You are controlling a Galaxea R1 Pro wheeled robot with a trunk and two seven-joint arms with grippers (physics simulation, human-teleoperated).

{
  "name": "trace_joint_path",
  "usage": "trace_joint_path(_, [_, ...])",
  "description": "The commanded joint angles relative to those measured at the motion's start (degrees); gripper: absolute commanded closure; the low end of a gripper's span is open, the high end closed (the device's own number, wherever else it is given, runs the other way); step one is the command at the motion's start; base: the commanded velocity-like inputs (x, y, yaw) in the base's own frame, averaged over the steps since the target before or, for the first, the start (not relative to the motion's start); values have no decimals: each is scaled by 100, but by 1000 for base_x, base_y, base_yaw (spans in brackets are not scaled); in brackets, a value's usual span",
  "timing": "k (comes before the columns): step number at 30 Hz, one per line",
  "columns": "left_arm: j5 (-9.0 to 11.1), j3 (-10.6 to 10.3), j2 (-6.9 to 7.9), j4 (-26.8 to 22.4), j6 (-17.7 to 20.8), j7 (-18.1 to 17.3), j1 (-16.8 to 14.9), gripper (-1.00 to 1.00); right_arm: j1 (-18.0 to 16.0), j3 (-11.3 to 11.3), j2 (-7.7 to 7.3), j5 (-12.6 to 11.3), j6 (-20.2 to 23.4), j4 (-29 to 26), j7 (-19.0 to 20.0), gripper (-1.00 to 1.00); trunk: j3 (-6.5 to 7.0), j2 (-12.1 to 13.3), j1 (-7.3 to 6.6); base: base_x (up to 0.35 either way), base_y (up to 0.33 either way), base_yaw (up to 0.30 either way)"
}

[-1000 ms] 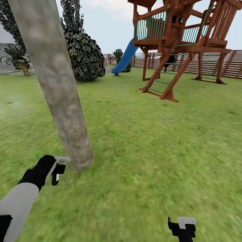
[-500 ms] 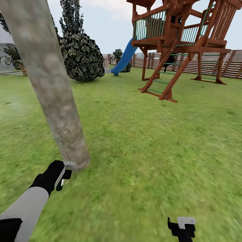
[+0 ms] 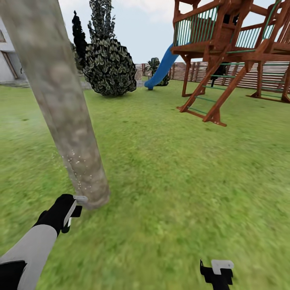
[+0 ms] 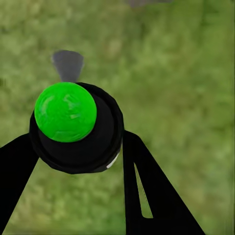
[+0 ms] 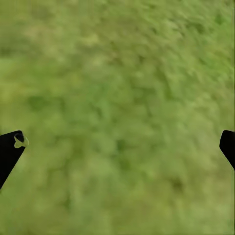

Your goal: In the garden, pick up the pesticide atomizer on the floor and spray pesticide onto both trees until each tree trunk is fully covered.

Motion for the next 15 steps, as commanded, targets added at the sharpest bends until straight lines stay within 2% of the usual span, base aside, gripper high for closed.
trace_joint_path(1, [-58, 20, -8, -8, 23, -26, -4, 100, -3, -31, 2, 61, -10, 2, -32, -100, -10, -2, 2, 254, -176, 249])
trace_joint_path(6, [-45, 20, -18, -9, 21, -26, -4, 100, -3, -31, 2, 61, -10, 3, -32, -100, -34, -2, 2, 232, -195, 233])
trace_joint_path(15, [-44, 20, -23, -9, 21, -26, -4, 100, -4, -31, 2, 61, -9, 3, -31, -100, -38, -2, 2, 210, -208, 20])
